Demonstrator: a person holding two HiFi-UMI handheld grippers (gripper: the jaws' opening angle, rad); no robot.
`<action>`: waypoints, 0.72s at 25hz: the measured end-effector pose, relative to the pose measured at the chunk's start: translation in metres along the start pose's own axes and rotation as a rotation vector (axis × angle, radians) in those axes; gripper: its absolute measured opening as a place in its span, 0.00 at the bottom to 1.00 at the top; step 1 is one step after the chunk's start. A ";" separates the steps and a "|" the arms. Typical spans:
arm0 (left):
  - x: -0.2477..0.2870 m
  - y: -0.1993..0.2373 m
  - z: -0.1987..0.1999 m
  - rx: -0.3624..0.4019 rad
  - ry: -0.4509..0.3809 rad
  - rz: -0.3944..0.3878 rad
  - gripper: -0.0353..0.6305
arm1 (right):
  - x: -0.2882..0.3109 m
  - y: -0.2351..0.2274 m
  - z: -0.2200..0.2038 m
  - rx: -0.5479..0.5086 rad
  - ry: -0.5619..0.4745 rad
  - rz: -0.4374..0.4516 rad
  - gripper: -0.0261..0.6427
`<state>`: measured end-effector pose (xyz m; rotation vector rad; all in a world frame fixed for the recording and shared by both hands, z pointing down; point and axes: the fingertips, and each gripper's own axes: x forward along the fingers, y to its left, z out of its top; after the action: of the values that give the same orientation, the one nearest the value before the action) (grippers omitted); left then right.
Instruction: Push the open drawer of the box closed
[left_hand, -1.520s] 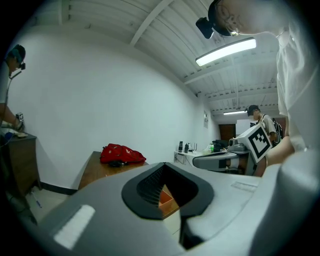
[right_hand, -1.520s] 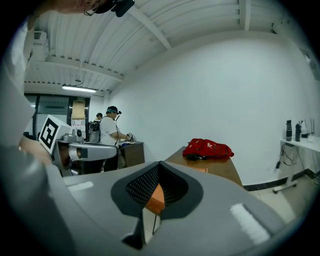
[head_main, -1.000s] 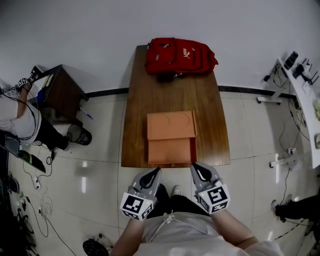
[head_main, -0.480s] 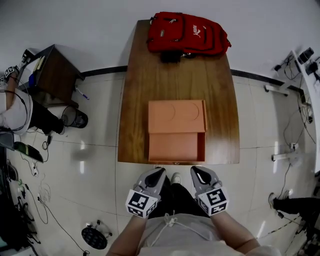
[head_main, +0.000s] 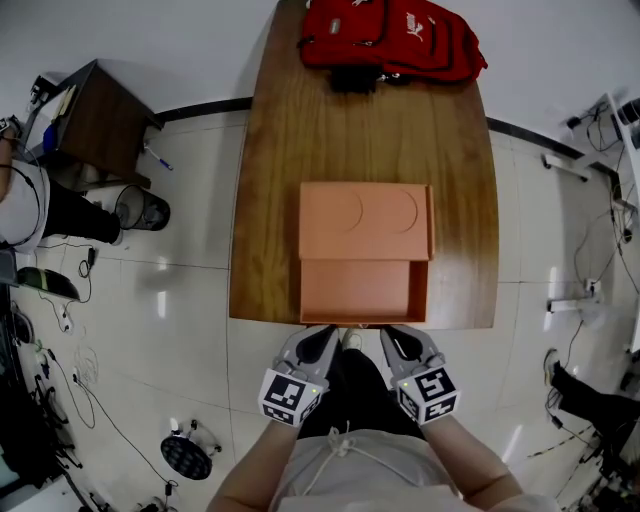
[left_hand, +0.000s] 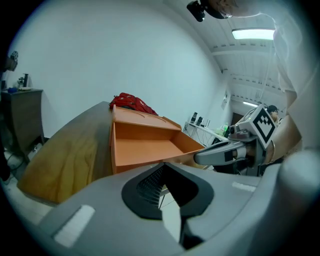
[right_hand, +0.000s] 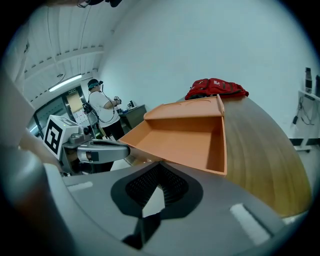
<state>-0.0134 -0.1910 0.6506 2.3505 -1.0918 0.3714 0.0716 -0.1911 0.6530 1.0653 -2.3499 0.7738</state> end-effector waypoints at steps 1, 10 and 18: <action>0.002 0.001 0.001 -0.010 0.000 -0.001 0.06 | 0.001 -0.001 0.001 0.004 0.001 -0.001 0.05; 0.021 0.015 0.016 -0.101 -0.010 0.014 0.06 | 0.017 -0.015 0.019 0.022 0.003 -0.003 0.05; 0.041 0.037 0.038 -0.158 -0.005 0.038 0.06 | 0.039 -0.032 0.045 0.050 -0.004 -0.007 0.05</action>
<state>-0.0147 -0.2581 0.6502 2.1962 -1.1277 0.2819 0.0657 -0.2584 0.6523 1.0957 -2.3400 0.8328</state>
